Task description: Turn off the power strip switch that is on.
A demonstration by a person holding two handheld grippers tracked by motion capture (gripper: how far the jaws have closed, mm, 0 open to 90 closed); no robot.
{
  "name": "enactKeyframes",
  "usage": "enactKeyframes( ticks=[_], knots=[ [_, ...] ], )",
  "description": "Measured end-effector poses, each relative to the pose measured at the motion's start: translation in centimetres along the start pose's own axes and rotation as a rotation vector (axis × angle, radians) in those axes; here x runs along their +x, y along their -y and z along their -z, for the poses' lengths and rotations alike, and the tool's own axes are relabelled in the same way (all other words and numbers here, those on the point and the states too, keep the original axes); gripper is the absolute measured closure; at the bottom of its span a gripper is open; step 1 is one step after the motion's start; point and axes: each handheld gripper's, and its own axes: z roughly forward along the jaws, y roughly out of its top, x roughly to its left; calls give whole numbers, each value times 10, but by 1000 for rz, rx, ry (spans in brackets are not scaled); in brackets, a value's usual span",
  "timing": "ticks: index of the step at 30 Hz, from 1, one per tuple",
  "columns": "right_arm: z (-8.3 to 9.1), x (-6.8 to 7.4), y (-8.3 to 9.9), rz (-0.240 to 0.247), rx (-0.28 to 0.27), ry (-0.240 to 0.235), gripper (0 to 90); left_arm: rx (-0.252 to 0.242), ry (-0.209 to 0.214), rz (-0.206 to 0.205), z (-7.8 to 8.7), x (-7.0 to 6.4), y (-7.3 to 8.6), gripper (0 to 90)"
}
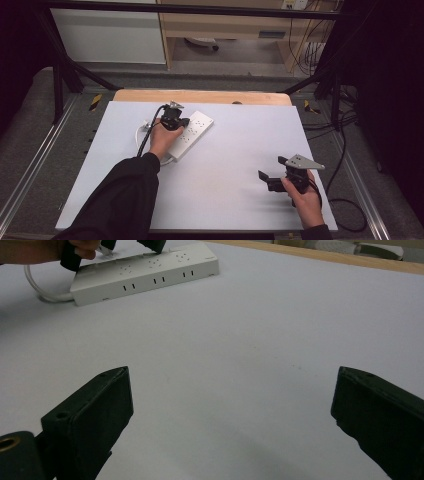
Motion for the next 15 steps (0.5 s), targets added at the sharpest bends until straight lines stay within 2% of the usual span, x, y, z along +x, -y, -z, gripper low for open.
enactKeyframes(
  ticks=[15],
  knots=[
    [0, 0, 0, 1, 1, 2, 37, -21, 11, -4, 4, 0, 0, 900]
  ],
)
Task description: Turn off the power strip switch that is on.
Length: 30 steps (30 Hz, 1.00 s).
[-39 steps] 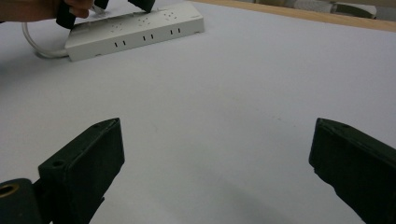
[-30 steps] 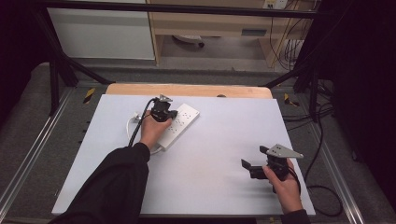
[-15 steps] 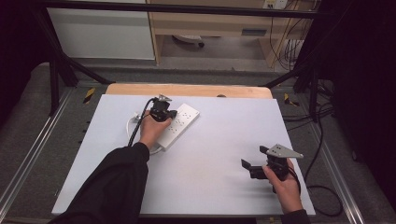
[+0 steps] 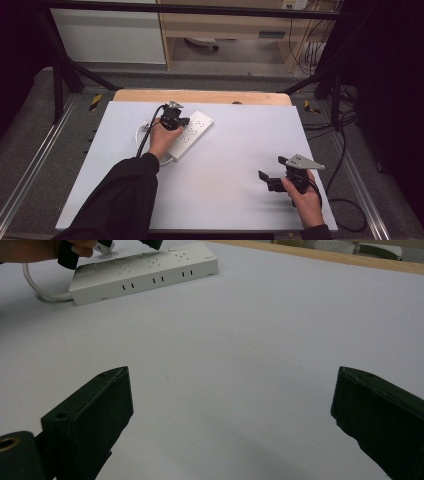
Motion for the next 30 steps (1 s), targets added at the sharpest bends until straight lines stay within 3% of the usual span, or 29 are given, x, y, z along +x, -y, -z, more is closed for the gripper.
enactKeyframes(
  ticks=[16, 30],
  knots=[
    [0, 0, 0, 2, 1, 1, 37, -26, -7, 8, 8, 1, 2, 893],
    [0, 0, 0, 2, 0, 2, 37, -57, -32, 10, 14, 1, -1, 718]
  ],
)
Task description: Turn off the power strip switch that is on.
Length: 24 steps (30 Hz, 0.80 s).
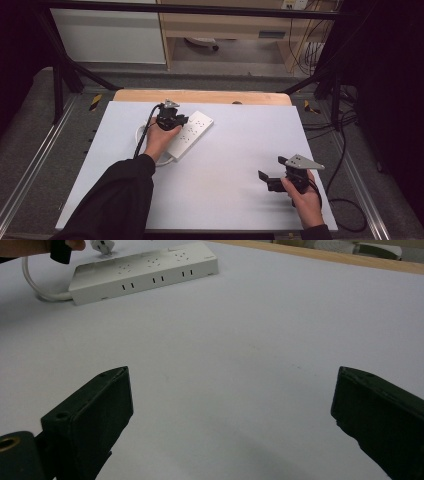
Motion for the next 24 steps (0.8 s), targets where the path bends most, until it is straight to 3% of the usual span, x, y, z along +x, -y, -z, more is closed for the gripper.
enactKeyframes(
  ticks=[7, 18, 24],
  knots=[
    [0, 0, 0, -1, 1, 0, 37, -7, 9, 29, 2, -1, -1, 557],
    [0, 0, 0, -1, 3, -1, 37, -22, 34, 29, 4, -2, -2, 413],
    [0, 0, 0, 1, 2, -3, 36, 7, 31, 48, 3, -2, -1, 289]
  ],
)
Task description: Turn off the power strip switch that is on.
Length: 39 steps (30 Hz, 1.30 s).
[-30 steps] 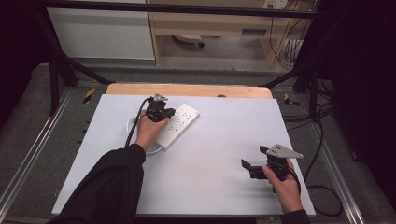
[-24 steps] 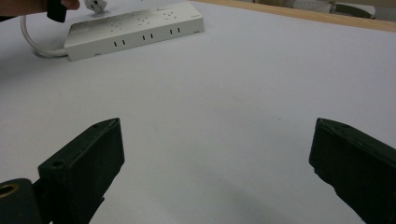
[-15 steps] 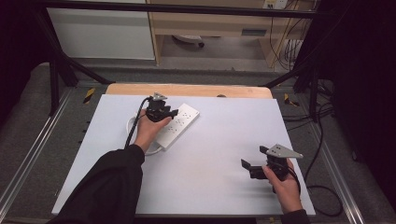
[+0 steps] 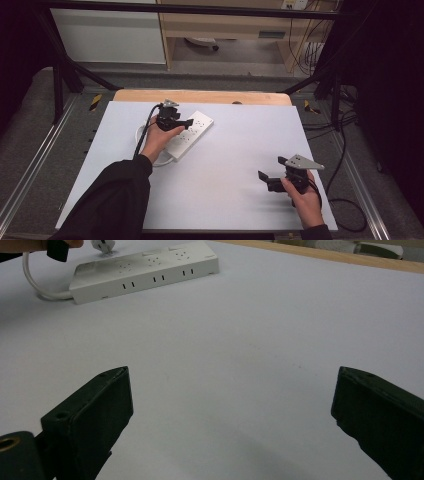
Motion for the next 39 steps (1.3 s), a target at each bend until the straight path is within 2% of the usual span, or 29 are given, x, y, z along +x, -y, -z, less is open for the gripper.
enactKeyframes(
  ticks=[3, 9, 14, 21, 24, 29, 31, 39],
  knots=[
    [0, 0, 0, 2, -3, 0, 36, 9, 4, 22, 0, 1, 0, 196],
    [1, 0, 0, 2, -4, 0, 36, -10, 20, 19, 5, 0, -2, 111],
    [0, 1, 0, 5, -2, -2, 34, -4, 21, 11, 7, -2, -3, 113],
    [0, 1, 0, 5, 0, -4, 32, -19, 29, 16, 11, -5, -5, 113],
    [0, 1, 0, 5, -1, -2, 29, -24, 28, 7, 16, -5, -7, 106],
    [0, 1, -1, 1, -2, 2, 28, -29, 33, 15, 26, -4, -9, 90],
    [0, 1, -1, 3, -2, 3, 27, -51, 33, 19, 30, -3, -8, 90],
    [0, 2, -1, 7, 2, 3, 27, -89, 35, 37, 49, 0, -7, 88]
  ],
)
